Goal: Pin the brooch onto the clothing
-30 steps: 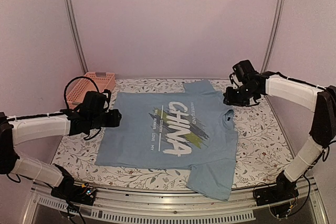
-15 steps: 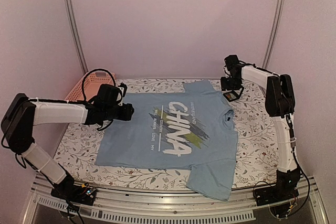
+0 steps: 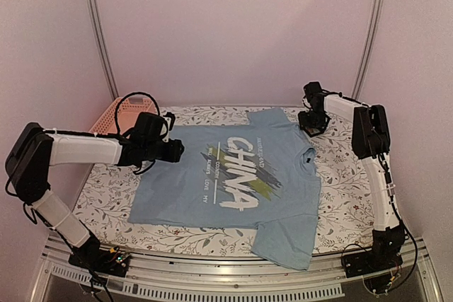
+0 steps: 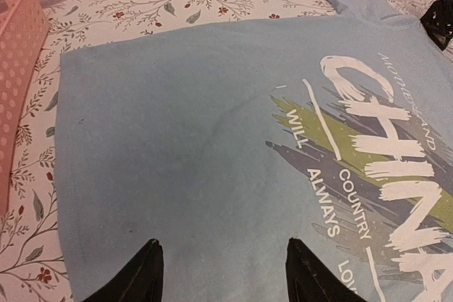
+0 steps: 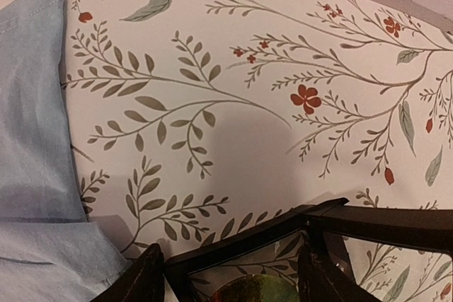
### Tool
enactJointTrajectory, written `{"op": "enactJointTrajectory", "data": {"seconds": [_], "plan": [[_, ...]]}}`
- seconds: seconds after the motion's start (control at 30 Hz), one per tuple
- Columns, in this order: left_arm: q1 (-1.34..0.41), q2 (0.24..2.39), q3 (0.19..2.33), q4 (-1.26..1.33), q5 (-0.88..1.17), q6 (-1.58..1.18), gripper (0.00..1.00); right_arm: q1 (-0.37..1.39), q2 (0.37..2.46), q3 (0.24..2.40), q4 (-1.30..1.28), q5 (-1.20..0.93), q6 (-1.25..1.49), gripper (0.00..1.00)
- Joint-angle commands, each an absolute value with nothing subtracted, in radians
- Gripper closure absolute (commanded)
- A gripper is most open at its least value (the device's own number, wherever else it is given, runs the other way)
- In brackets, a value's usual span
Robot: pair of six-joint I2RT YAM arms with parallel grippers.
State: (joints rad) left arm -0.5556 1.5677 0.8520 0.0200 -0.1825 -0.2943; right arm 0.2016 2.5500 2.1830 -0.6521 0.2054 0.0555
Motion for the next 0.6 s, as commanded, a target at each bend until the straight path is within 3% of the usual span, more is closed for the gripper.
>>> {"op": "enactJointTrajectory", "data": {"seconds": [0.0, 0.2, 0.57], "plan": [[-0.568, 1.591, 0.885, 0.009, -0.165, -0.281, 0.41, 0.197, 2.568, 2.176, -0.686, 0.134, 0.059, 0.38], [-0.568, 1.594, 0.883, 0.003, -0.173, -0.273, 0.41, 0.194, 2.52, 2.134, -0.733, 0.065, 0.031, 0.45], [-0.568, 1.602, 0.888, 0.003, -0.171, -0.267, 0.41, 0.188, 2.441, 2.129, -0.745, 0.097, -0.048, 0.4]]}}
